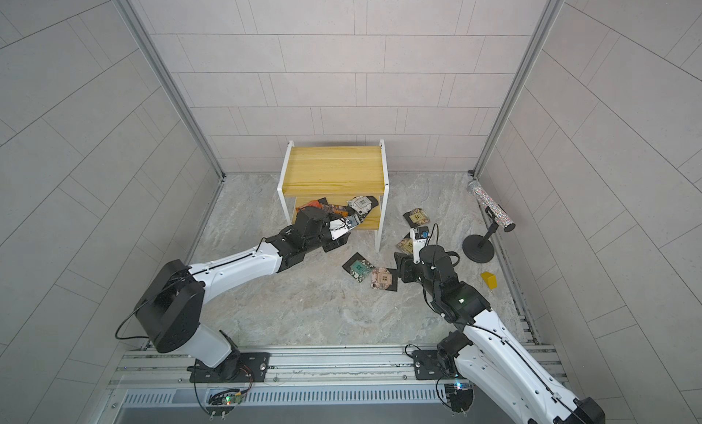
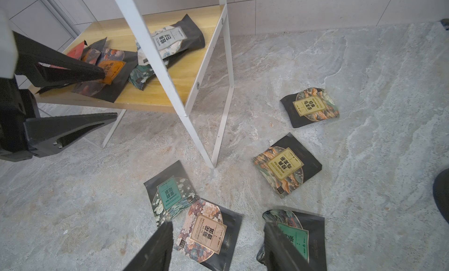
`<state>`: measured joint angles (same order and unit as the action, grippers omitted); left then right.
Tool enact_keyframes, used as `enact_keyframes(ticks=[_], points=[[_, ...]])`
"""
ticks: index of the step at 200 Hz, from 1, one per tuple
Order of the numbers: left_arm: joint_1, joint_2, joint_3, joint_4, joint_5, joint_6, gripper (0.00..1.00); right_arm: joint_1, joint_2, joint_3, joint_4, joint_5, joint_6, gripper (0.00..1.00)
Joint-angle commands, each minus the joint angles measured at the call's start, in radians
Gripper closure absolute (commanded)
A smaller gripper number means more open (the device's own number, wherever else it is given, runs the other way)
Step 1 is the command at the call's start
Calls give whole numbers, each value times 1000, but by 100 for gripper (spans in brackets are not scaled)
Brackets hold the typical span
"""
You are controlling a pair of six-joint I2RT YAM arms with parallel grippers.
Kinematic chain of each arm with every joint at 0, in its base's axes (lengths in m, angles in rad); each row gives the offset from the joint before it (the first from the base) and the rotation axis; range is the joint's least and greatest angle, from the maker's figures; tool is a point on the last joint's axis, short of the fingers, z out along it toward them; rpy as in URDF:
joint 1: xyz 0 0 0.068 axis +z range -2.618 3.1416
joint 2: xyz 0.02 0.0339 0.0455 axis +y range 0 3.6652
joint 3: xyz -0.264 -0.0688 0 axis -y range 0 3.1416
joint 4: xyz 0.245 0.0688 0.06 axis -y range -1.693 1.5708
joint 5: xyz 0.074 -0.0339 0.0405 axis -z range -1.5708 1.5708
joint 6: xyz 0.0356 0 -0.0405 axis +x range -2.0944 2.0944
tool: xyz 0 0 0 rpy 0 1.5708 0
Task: Remove the tea bags from the shelf
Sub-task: Pick up the tea bag from the shelf.
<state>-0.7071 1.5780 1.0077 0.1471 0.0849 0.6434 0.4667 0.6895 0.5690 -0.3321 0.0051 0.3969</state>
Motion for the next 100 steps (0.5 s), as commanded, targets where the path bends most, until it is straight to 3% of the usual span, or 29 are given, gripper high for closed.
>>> enact_keyframes(ticks=[1,61,100], points=[[6,-28,-16,-42,1,-3,46,4,-10,-9,18,9,7,37],[6,-51,-10,-69,-2,-4,55,5,-10,-10,21,12,7,37],[5,-69,2,-97,-1,-3,67,5,-9,-11,22,13,5,37]])
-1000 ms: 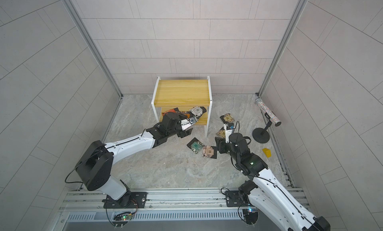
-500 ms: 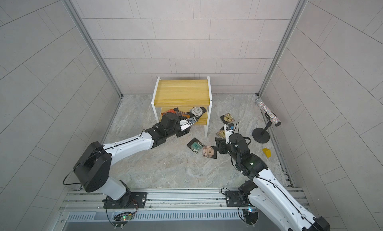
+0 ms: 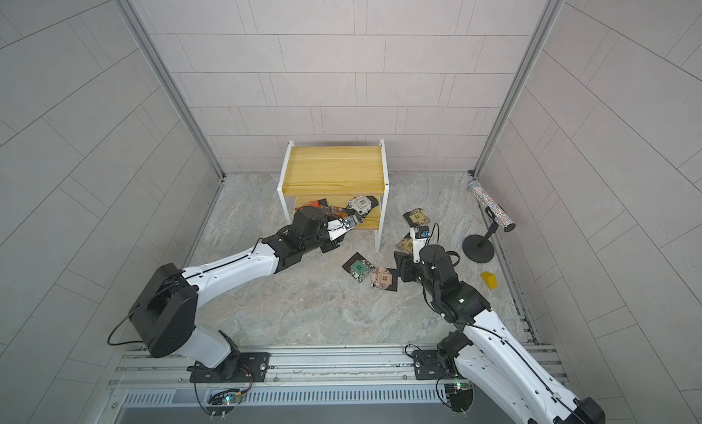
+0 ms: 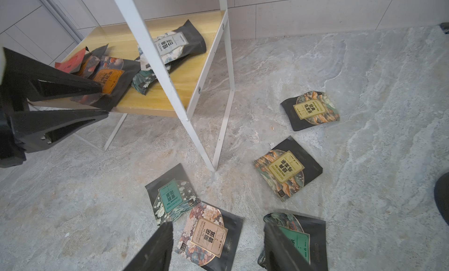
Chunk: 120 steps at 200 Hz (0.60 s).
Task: Remove the tea bags from the shelf
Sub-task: Pick up the tea bag from the shelf.
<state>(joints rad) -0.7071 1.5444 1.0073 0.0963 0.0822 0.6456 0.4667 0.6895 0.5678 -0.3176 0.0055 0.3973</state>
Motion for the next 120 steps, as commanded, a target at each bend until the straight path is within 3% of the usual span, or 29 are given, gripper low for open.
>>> enact_keyframes(ticks=[1,87,120], points=[[5,-36,2,-47,2,-5,67,4,-8,-10,8,13,5,37],[5,-76,-2,-63,19,-6,87,5,-7,-13,9,10,8,37],[3,-107,-11,-57,19,-3,90,4,-9,-15,9,9,11,37]])
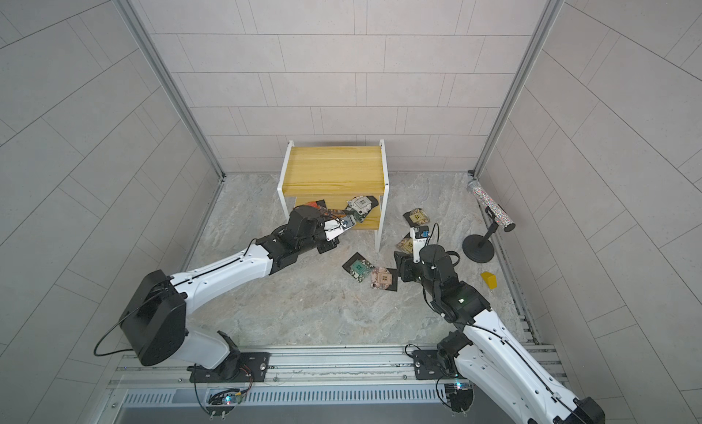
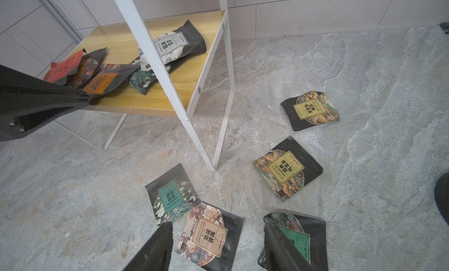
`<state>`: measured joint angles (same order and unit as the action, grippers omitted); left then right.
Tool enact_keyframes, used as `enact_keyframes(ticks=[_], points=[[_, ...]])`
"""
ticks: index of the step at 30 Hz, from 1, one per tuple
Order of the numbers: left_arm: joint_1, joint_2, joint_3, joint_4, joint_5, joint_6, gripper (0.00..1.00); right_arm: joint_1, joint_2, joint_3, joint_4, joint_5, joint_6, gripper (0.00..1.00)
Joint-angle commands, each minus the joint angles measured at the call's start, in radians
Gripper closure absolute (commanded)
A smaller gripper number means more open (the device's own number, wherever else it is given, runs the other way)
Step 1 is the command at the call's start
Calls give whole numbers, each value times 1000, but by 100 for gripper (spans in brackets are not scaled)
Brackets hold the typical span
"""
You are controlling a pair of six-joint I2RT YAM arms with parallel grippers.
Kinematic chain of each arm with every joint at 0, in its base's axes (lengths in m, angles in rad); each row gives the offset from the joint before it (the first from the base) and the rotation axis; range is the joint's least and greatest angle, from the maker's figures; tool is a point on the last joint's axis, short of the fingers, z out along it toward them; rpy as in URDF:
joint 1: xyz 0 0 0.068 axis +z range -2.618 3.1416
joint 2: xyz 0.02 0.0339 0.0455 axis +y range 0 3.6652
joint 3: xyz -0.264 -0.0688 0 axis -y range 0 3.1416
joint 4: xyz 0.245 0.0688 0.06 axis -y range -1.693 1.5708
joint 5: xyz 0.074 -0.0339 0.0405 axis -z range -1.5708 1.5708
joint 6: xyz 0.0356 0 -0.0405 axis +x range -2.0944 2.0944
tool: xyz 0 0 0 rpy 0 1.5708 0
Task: Remove the tea bags from the shelf
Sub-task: Pick up the tea bag from the shelf.
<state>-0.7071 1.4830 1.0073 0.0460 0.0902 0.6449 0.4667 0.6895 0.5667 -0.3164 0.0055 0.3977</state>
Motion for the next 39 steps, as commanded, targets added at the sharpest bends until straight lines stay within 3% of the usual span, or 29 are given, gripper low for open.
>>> enact_keyframes(ticks=[1,11,26,34,39], points=[[2,-46,-12,-5,10,-2,90,5,-9,-14,9,9,11,37],[-28,-115,-17,9,-27,20,100,6,-11,-27,14,9,17,37],[-180,-324,-101,-67,-170,51,100,5,-24,-32,13,10,15,36],[-316,-434,-229,-112,-310,-57,100,5,-28,-32,11,16,16,37],[-388,-432,-319,-114,-403,-139,100,4,-26,-33,13,22,17,36]])
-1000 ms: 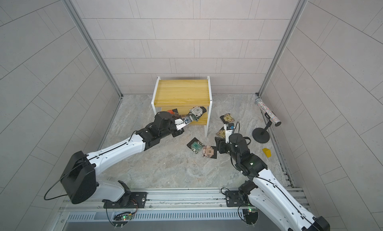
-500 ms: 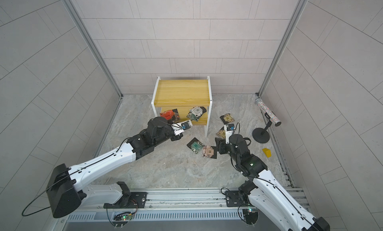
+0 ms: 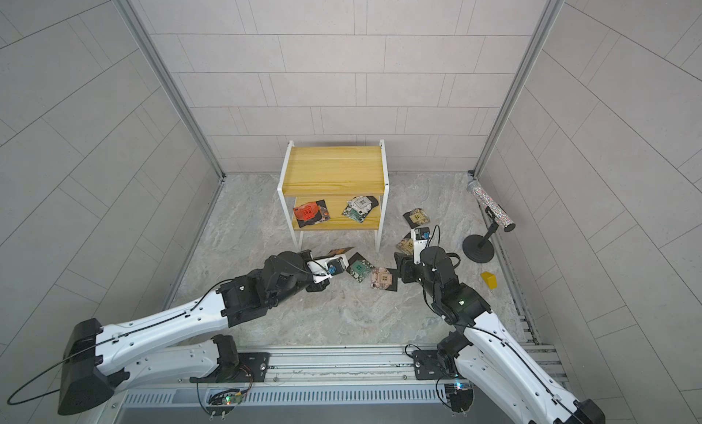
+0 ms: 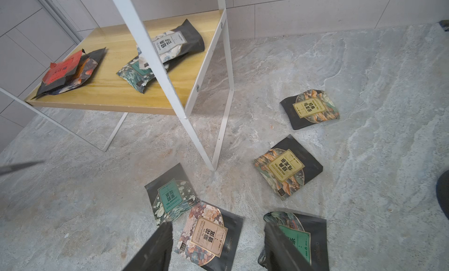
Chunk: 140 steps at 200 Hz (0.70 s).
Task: Remove the tea bags from the shelf
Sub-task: Pick up the tea bag from the shelf, then place the tea bag at the center of the board.
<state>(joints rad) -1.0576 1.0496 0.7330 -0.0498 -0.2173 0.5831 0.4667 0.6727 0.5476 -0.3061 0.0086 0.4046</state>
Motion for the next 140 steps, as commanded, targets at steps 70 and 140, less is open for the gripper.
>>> enact_keyframes(ticks=[70,140], points=[[-54,207,-96,-3,-232,-306,100,5,-16,-23,2,30,13,36],[-54,329,-63,-19,-216,-339,100,4,-16,-22,2,39,10,36]])
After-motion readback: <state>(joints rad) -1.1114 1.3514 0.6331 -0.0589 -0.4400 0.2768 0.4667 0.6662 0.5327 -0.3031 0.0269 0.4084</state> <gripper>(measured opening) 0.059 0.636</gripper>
